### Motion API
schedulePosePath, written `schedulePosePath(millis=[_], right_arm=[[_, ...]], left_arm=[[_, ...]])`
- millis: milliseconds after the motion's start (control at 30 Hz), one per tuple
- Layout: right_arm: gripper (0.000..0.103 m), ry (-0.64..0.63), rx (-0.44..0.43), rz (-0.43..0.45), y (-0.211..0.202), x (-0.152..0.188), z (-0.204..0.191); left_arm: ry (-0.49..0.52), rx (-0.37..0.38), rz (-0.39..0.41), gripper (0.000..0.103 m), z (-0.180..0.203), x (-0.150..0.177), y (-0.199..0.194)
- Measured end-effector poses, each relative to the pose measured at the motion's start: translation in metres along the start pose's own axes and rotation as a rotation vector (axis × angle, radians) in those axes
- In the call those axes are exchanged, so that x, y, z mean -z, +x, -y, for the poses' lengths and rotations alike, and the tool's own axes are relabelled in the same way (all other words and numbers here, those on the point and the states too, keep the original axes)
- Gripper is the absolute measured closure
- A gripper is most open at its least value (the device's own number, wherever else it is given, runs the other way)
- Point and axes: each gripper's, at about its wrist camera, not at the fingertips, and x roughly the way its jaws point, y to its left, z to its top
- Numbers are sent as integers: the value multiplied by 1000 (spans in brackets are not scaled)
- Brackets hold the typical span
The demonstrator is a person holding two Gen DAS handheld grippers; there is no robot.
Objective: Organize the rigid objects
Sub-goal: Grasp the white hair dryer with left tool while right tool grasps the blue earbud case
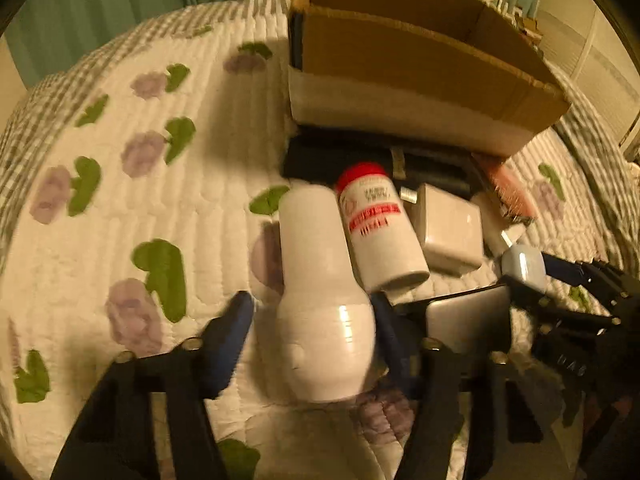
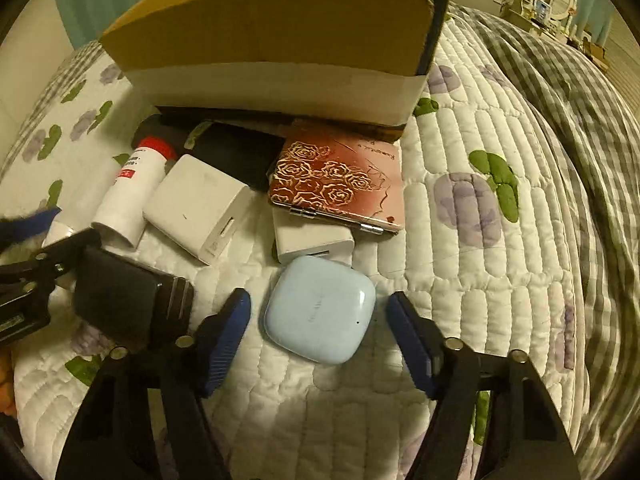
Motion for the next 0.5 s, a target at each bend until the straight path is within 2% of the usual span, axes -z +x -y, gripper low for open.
schedulePosePath(millis=[33,167,300,500], right_arm=[[48,-1,-1,8,1,2,-1],[48,-6,-4,52,-14,11,0],[48,4,-16,101,-42,12,4],[48,-21,-41,233,-114,-22,-5]], left_arm=[[12,0,4,58,2,0,0],[22,22,27,59,9,3,-13],[11,6,89,59,11,3,-49],[40,-12,210,59,8,-32,-112]])
